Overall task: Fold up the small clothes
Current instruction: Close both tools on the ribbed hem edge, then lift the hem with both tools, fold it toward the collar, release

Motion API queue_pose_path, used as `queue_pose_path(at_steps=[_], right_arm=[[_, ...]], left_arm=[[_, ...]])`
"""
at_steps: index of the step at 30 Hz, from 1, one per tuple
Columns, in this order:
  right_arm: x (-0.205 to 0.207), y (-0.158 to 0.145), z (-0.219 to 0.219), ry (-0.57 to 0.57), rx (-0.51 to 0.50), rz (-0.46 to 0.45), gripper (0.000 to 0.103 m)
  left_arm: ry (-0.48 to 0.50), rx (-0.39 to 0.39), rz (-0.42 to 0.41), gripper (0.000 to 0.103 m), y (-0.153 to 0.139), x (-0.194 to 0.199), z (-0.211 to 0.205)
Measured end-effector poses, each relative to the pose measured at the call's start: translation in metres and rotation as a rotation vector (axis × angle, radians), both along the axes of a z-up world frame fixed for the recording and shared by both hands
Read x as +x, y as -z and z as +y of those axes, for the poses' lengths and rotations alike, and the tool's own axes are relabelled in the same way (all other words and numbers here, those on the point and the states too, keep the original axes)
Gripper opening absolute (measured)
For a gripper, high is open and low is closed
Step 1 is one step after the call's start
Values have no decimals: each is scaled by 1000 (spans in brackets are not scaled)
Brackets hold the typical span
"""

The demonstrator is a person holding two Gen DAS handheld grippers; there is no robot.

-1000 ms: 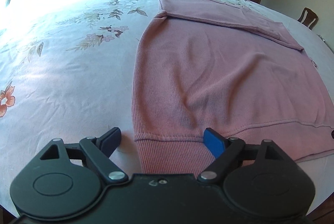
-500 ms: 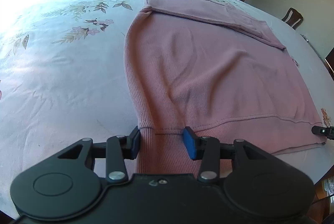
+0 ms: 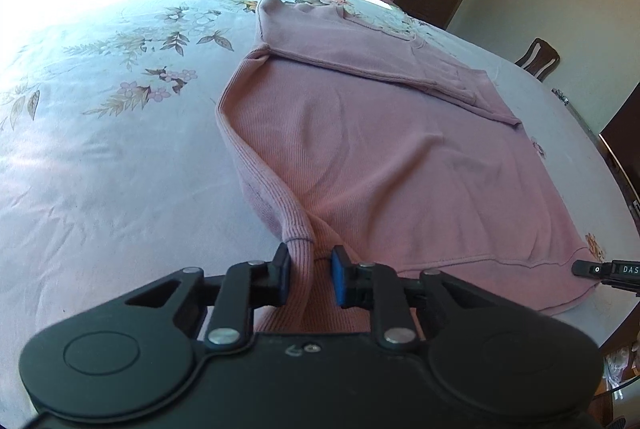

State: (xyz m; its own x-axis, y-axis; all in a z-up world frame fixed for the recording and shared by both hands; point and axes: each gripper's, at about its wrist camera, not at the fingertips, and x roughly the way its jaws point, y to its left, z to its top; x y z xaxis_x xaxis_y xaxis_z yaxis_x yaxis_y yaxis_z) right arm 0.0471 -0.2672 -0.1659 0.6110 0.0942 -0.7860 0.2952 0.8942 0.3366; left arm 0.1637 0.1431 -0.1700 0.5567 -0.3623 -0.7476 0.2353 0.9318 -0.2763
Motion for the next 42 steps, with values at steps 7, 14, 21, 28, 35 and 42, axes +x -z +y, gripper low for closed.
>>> queue_pose_path(at_steps=[7, 14, 21, 28, 35, 42], right_arm=[[26, -27, -10, -9, 80, -107, 14], [88, -52, -35, 31, 133, -217, 14], [162, -65, -68, 88, 148, -285, 14], [233, -52, -92, 111, 153, -256, 14], [286, -17, -110, 149, 216, -157, 15], [303, -14, -130, 170, 209, -163, 64]], left_arm=[[-9, -74, -76, 16, -32, 28, -8], [-38, -120, -157, 14, -61, 85, -23], [-99, -143, -223, 12, -76, 160, -39], [-161, -132, -189, 7, -64, 237, -52], [-191, -27, -96, 14, -27, 289, -61], [-231, -6, -142, 80, -29, 301, -46]])
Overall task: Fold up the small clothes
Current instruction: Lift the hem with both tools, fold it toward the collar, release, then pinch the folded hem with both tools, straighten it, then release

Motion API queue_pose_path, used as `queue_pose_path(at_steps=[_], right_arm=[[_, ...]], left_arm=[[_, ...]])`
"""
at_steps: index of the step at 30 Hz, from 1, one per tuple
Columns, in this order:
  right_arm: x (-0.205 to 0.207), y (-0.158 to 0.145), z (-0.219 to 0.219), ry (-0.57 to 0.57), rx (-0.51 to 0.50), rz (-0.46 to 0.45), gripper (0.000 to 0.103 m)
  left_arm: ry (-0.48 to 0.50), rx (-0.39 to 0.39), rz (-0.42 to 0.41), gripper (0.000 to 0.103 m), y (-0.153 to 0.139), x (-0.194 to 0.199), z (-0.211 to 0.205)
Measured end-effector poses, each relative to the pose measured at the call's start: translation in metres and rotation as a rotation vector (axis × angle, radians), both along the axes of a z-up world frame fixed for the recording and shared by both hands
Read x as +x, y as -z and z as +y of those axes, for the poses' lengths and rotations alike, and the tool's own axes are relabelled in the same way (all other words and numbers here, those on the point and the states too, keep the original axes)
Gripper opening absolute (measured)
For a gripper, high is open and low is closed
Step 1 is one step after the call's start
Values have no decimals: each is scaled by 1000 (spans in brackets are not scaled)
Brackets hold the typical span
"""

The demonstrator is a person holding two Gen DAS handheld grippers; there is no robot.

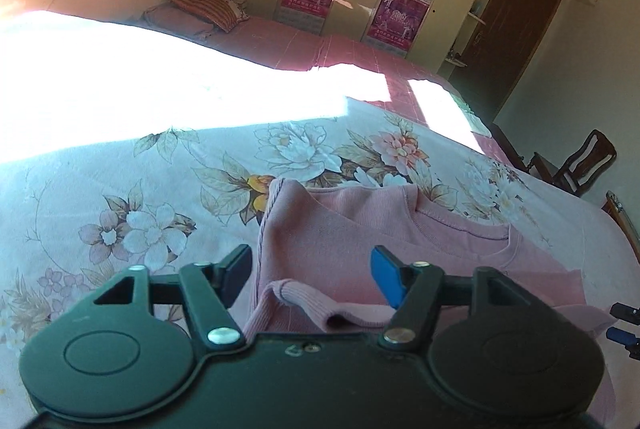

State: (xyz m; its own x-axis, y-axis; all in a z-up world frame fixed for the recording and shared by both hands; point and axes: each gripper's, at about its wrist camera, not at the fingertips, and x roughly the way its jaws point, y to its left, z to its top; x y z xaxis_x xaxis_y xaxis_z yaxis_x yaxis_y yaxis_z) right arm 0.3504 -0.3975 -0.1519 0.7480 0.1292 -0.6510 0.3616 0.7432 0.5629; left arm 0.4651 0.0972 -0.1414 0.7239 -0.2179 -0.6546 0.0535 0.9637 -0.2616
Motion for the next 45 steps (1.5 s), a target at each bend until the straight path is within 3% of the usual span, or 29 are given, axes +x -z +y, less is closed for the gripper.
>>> queue_pose_path(at_steps=[5, 11, 16, 22, 26, 28, 29, 30, 32, 33, 34, 40, 45], right_arm=[[4, -6, 6, -97, -113, -6, 65], [19, 7, 29, -205, -257, 27, 65], [33, 16, 34, -257, -318, 39, 65], [53, 24, 23, -291, -327, 36, 65], [68, 33, 25, -376, -327, 45, 65], [74, 41, 28, -411, -363, 75, 65], [76, 45, 29, -424, -367, 85, 64], [76, 46, 29, -438, -361, 88, 51], [76, 45, 32, -470, -359, 92, 34], [76, 44, 35, -494, -363, 92, 19], [75, 43, 36, -507, -364, 95, 13], [61, 26, 40, -497, -361, 34, 8], [47, 1, 38, -422, -365, -60, 7]], left_arm=[[111, 50, -30, 77, -6, 0, 0], [226, 150, 6, 73, 17, 11, -27], [248, 205, 28, 59, 34, 32, -39], [291, 246, 53, 59, 47, 52, -43], [318, 245, 82, 58, 56, 56, -42], [333, 245, 80, 47, 57, 55, -42], [343, 239, 81, 33, 57, 54, -41], [353, 240, 78, 24, 57, 52, -42], [377, 259, 68, 17, 56, 49, -45], [383, 258, 69, 13, 55, 48, -45], [388, 254, 70, 12, 53, 47, -46], [414, 260, 19, 7, 39, 38, -46], [356, 184, -93, 6, 6, 31, -38]])
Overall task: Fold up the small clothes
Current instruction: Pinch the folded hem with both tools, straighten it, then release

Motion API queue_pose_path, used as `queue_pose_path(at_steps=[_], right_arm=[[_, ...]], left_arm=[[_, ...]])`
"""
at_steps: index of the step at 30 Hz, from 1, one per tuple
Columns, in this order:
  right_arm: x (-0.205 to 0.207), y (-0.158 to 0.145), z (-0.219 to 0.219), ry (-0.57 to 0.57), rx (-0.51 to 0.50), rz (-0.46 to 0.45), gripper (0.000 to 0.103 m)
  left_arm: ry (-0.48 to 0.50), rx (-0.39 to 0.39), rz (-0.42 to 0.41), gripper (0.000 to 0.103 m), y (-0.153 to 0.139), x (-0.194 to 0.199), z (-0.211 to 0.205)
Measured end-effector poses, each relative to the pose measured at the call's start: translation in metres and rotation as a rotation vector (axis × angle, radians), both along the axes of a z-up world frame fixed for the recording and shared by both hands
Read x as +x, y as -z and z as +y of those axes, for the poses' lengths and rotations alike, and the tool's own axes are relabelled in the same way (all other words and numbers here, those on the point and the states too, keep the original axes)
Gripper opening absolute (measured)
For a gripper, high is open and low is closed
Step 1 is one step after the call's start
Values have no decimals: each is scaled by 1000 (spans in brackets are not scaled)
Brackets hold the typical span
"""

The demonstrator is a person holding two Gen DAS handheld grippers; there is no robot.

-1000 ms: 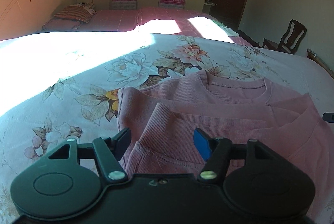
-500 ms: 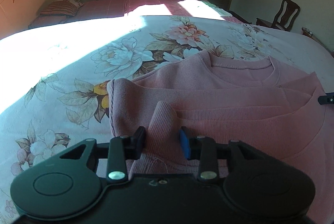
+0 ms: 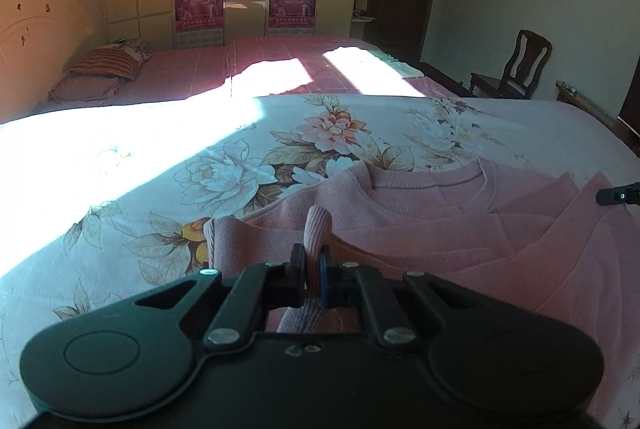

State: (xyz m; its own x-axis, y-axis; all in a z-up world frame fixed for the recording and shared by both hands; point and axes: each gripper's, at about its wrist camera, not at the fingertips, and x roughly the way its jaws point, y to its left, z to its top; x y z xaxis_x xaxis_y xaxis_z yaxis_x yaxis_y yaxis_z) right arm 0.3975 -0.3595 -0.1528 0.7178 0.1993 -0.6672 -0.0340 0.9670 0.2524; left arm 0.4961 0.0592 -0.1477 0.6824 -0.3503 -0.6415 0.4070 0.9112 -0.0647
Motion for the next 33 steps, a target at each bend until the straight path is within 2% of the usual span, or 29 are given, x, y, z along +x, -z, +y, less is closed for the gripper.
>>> queue_pose_path(at_steps=[6, 10, 16, 23, 26, 28, 29, 31, 33], right_arm=[[3, -25, -3, 64, -39, -99, 7], [21, -28, -7, 106, -51, -126, 7], [59, -7, -10, 129, -68, -88, 7], [87, 34, -18, 167, -85, -6, 7], [88, 49, -22, 201, -120, 1, 7], [91, 62, -27, 223, -113, 41, 7], [90, 63, -28, 222, -105, 40, 7], [88, 55, -28, 212, -105, 33, 7], [82, 42, -29, 216, -99, 8, 7]], left_arm=[[-57, -49, -99, 6, -25, 6, -3], [-135, -83, -116, 6, -28, 23, -3], [-228, -47, -95, 5, -5, 53, -13], [-279, 17, -56, 3, 29, 74, -19], [-281, 78, -33, 3, 48, 74, -21], [-274, 113, 8, 4, 62, 75, -22], [-269, 127, -8, 4, 64, 71, -23], [-277, 137, -12, 8, 60, 69, -24], [-319, 95, -24, 21, 49, 65, -17]])
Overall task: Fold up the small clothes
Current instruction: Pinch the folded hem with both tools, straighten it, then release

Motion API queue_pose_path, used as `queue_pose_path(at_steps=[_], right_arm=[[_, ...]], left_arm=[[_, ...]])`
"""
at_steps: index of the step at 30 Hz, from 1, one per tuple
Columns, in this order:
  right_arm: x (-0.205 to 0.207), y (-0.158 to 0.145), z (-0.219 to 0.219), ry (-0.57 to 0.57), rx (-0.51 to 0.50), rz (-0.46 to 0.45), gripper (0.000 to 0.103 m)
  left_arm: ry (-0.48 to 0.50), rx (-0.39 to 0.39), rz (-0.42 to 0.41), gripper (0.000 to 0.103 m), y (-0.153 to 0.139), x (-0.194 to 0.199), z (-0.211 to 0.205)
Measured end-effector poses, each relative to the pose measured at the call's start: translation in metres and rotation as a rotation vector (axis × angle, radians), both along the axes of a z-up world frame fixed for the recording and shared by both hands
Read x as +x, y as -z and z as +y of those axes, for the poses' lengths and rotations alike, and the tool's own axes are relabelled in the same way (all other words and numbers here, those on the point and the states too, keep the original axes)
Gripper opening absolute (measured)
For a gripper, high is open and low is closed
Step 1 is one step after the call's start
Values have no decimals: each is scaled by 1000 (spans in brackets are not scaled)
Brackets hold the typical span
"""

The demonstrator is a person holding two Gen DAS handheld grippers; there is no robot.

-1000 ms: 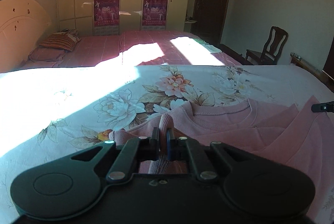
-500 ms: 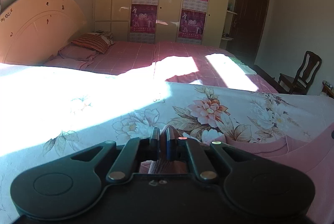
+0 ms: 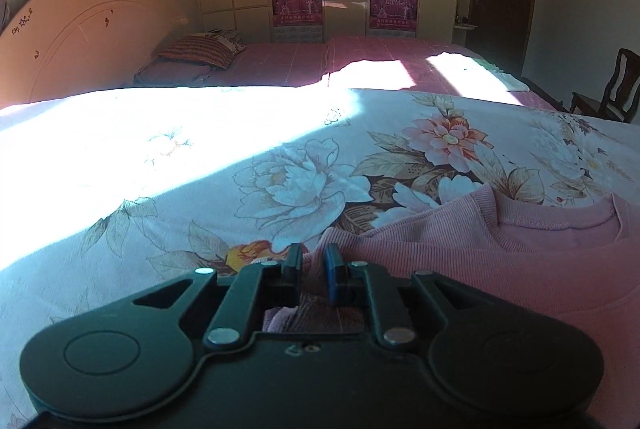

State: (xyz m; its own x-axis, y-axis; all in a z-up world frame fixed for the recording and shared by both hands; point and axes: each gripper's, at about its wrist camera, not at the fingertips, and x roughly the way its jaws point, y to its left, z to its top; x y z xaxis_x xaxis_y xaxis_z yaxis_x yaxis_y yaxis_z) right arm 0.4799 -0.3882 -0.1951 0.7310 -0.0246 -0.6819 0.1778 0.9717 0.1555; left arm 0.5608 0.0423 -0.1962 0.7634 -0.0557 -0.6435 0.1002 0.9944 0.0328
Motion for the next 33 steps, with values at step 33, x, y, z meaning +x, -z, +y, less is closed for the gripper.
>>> queue_pose_path(at_steps=[33], right_arm=[[-68, 0, 78, -135, -44, 47, 7]], left_arm=[[41, -22, 61, 45, 6, -83, -16]])
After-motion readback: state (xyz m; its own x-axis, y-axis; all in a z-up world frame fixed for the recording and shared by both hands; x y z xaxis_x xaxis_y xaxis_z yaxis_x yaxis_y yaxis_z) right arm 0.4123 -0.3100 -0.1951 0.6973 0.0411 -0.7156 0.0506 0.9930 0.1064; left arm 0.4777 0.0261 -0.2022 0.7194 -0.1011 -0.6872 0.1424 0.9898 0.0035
